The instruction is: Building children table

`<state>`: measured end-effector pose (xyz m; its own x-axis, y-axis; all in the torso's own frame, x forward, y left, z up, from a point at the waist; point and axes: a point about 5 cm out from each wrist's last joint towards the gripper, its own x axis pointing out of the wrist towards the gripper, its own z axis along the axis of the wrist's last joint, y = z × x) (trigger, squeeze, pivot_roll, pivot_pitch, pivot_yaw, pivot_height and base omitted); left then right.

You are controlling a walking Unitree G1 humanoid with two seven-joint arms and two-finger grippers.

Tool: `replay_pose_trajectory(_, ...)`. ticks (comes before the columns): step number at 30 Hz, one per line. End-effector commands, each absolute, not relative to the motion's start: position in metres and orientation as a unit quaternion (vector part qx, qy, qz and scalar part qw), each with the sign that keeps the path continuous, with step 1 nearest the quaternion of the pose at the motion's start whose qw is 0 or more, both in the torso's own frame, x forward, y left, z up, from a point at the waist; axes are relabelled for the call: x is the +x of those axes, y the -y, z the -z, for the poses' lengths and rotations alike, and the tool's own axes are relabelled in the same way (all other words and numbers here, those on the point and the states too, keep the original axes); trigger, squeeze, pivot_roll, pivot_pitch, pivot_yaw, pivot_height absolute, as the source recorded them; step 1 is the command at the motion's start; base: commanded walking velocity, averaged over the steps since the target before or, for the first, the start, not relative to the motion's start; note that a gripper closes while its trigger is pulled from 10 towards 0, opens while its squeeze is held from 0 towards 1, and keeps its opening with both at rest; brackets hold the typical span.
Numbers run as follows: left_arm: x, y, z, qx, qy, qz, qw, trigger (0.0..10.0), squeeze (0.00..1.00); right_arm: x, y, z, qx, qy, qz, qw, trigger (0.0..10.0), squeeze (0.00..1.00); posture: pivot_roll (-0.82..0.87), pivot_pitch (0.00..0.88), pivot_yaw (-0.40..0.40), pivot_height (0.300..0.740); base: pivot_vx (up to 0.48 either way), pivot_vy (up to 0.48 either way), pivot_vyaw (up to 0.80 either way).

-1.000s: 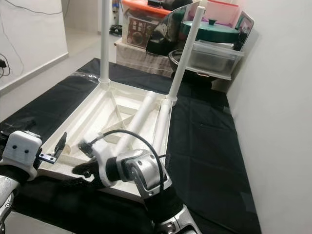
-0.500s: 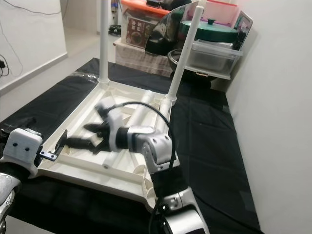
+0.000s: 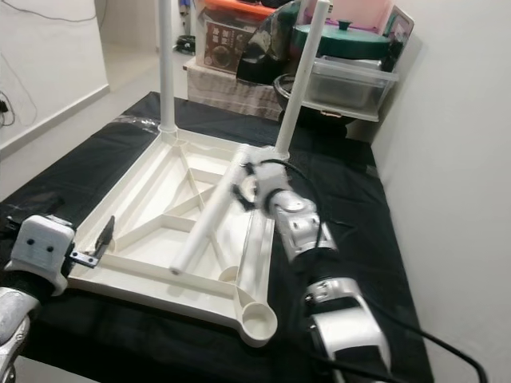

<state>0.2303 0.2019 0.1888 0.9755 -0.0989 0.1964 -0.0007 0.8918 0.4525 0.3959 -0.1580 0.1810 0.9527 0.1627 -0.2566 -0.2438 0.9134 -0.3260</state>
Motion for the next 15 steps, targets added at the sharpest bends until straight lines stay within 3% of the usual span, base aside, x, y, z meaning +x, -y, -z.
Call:
replay_pose_trajectory(1,0.231,-0.200,-0.186,0.230,0.106,0.028,0.967,10.0,0.00,0.397,0.164,-0.180,-0.207,-0.109,-0.092,0.968,10.0,0.00,0.11,0.000,-0.146,0.740,0.000,0.000,0.00)
replay_pose_trajectory(8,0.233,-0.198,-0.186,0.229,0.108,0.031,0.967,10.0,0.00,0.397,0.188,-0.174,-0.281,-0.127,-0.091,0.947,10.0,0.00,0.10,0.000,-0.137,0.740,0.000,0.000,0.00)
replay_pose_trajectory(10,0.233,-0.199,-0.186,0.230,0.108,0.031,0.967,10.0,0.00,0.393,0.188,-0.162,-0.333,-0.149,-0.131,0.922,10.0,0.00,0.10,0.000,-0.137,0.740,0.000,0.000,0.00)
replay_pose_trajectory(14,0.233,-0.199,-0.186,0.231,0.108,0.030,0.967,10.0,0.00,0.390,0.188,-0.153,-0.366,-0.166,-0.159,0.902,10.0,0.00,0.10,0.000,-0.137,0.740,0.000,0.000,0.00)
replay_pose_trajectory(15,0.233,-0.199,-0.186,0.231,0.109,0.030,0.967,10.0,0.00,0.385,0.187,-0.143,-0.389,-0.186,-0.199,0.880,10.0,0.00,0.10,0.000,-0.140,0.740,0.000,0.000,0.00)
